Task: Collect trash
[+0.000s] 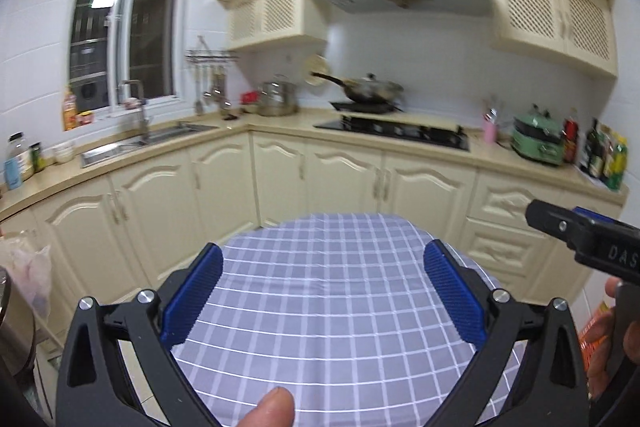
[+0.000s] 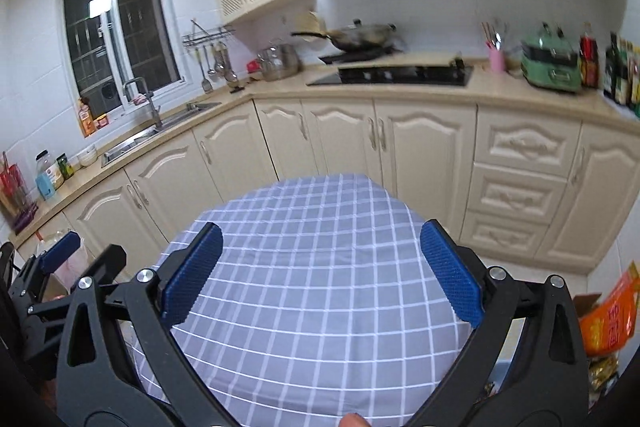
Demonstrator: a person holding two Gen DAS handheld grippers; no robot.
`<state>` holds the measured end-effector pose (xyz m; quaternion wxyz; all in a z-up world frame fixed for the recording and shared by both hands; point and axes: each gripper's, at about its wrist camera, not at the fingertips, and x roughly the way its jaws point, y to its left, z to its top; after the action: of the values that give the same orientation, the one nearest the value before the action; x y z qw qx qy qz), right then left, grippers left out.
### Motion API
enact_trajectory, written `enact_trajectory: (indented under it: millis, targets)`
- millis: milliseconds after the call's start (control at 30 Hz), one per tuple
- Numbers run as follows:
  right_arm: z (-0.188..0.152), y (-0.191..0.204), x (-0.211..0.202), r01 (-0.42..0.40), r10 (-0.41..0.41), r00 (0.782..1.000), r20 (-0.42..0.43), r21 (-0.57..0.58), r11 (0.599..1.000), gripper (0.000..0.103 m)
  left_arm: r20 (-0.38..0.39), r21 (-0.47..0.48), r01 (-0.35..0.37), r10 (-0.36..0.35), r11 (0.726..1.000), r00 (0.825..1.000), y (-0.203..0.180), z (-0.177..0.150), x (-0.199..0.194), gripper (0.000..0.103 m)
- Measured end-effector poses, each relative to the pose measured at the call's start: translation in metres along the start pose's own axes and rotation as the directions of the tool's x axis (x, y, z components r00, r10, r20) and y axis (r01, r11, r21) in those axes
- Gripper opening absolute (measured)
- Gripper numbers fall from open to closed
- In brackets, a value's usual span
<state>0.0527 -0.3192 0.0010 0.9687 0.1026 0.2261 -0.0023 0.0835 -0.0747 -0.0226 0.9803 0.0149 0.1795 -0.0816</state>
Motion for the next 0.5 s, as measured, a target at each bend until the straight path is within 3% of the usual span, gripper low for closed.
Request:
enact_trajectory:
  millis: [233, 500]
  targets:
    - [0.011, 0.038, -0.015, 0.025, -0.019, 0.997, 0.072, -0.08, 0.996, 0.097, 0.052, -0.045, -0.065, 0.067, 0.997, 0.996, 0.03, 0.014, -0.027, 0.098]
    - [0.013, 0.06, -0.023, 0.005, 0.006, 0.995, 0.102, -0.107, 0.994, 0.097, 0.113, -0.044, -0.132, 0.136, 0.99, 0.984, 0.038, 0.022, -0.052, 0.098]
